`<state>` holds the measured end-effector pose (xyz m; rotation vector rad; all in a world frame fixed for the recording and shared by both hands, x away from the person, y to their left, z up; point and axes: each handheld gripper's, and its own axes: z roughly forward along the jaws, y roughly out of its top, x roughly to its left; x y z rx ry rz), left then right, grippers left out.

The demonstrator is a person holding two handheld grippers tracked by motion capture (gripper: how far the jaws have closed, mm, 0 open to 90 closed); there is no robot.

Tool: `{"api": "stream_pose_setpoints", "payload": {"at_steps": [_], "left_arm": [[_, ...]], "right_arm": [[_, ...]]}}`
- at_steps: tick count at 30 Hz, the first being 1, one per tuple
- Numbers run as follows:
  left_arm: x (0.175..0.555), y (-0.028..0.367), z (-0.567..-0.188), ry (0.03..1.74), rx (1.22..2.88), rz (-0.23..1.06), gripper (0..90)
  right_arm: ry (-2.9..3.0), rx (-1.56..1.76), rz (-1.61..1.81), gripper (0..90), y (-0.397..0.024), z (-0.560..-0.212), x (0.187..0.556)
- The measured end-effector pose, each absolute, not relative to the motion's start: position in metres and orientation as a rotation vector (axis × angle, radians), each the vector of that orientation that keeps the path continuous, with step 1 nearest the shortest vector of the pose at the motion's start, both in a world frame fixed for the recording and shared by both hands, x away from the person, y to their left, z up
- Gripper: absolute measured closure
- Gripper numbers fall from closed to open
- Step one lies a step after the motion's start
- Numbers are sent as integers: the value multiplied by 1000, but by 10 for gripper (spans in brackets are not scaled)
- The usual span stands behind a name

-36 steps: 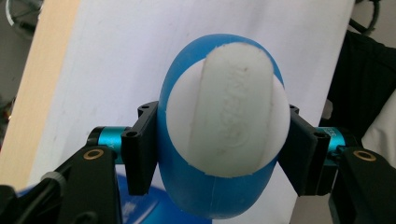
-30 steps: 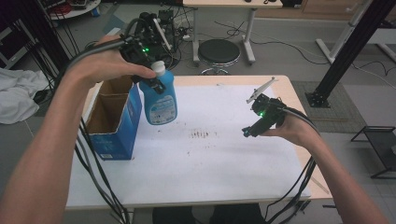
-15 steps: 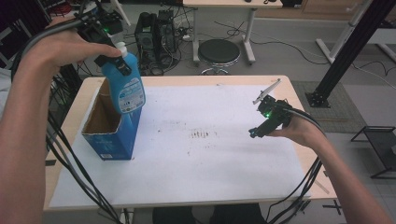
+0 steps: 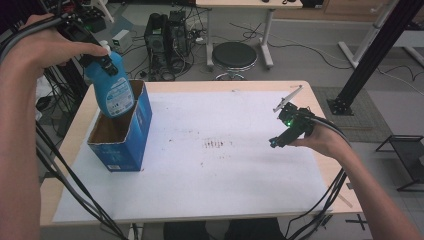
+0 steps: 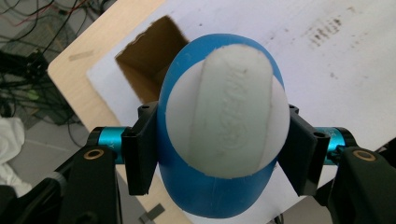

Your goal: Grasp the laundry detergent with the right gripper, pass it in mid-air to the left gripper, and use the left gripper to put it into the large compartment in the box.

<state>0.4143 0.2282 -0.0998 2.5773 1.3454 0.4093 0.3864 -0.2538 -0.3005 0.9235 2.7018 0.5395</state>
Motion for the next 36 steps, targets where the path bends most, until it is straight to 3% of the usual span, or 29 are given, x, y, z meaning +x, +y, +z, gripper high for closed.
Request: {"api": "stream_pose_setpoints", "payload": {"at_steps": [17,36], "left_arm": [[413,243,-150,1417,2547,289,375],[414,249,-226,1363,2647,167,375]], "right_arm": [[2700,927,504,133,-255,-305,381],[2721,916,463,133,-251,-314,379]]}}
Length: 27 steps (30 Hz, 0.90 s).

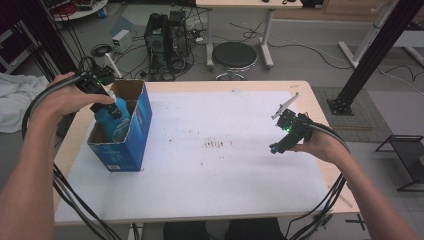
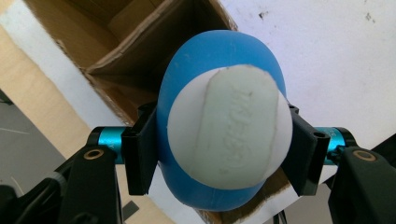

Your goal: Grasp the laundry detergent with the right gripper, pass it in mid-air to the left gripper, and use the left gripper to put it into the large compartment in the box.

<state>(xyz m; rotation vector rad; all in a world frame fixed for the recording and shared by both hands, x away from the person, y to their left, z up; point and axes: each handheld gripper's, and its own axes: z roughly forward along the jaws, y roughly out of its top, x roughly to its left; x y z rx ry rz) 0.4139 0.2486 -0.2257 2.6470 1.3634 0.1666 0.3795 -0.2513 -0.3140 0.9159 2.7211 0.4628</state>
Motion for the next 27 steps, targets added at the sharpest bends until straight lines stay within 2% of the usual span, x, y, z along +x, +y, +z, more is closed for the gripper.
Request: {"api": "stream_pose_setpoints", "payload": {"at_steps": [6,9,11,20,27], "left_arm": [[415,249,-246,1390,2631,165,375],[416,249,-254,1372,2667,169,375],[419,252,-254,1298,2776,136,375],[421,251,-268,1309,2764,124,375],[422,254,-268,1255,2802,114,374]], "right_arm": [[2731,887,459,133,-248,-317,379],[2729,891,453,133,-247,-318,379],[2731,888,451,133,-248,-319,380],[2728,901,439,133,-249,-320,380],[2727,906,439,133,-250,-321,379]]}}
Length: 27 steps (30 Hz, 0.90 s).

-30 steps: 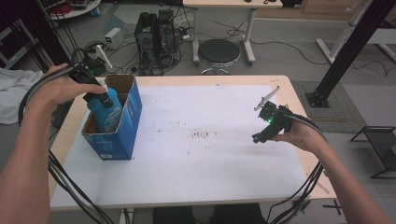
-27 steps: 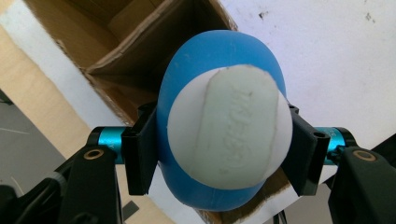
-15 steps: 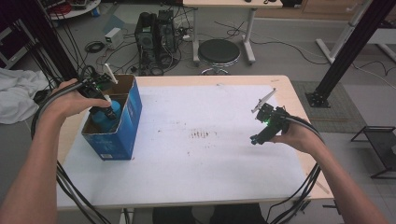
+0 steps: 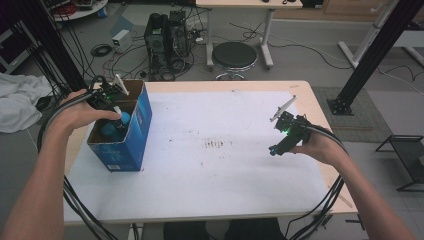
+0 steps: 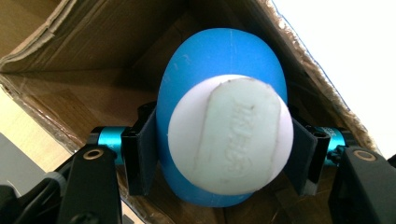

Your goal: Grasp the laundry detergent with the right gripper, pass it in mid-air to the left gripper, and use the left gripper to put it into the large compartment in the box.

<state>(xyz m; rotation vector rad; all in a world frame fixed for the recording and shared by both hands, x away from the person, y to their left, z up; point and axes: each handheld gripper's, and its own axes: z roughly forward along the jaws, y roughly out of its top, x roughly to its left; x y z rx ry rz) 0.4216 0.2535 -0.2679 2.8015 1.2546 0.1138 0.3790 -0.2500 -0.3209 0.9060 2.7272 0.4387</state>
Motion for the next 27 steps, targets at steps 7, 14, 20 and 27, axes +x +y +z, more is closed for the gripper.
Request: {"api": "stream_pose_setpoints", "payload": {"at_steps": [7,14,20,27], "left_arm": [[421,250,-270,1303,2746,119,372],[422,252,-269,1273,2786,107,371],[422,252,-268,1260,2805,104,370],[423,251,-269,1269,2808,104,368]], "right_arm": [[2728,898,438,133,-251,-322,380],[2726,914,433,133,-249,-321,378],[2730,898,433,133,-250,-322,379],[2717,936,405,133,-250,-321,377]]}}
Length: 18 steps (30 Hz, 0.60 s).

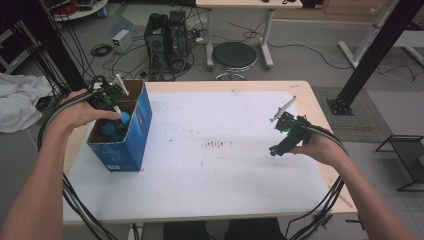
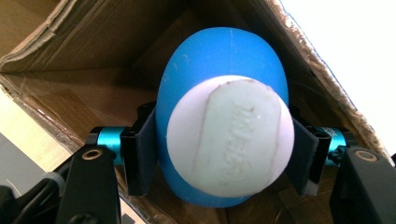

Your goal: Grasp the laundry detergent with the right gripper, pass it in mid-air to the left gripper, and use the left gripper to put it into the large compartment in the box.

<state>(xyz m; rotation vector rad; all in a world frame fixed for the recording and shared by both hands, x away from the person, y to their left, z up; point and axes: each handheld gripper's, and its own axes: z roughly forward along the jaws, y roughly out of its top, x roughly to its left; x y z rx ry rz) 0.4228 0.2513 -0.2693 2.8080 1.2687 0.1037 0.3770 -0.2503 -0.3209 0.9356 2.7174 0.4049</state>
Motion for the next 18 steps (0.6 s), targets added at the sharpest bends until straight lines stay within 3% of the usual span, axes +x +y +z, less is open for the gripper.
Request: {"api": "stream_pose_setpoints", "payload": {"at_steps": [17,18], "left_arm": [[421,248,-270,1294,2785,113,343],[423,249,-267,1252,2838,105,343]], "right_arm": [[2721,922,423,133,-252,-323,378],[2725,922,421,133,-252,-323,378]]}}
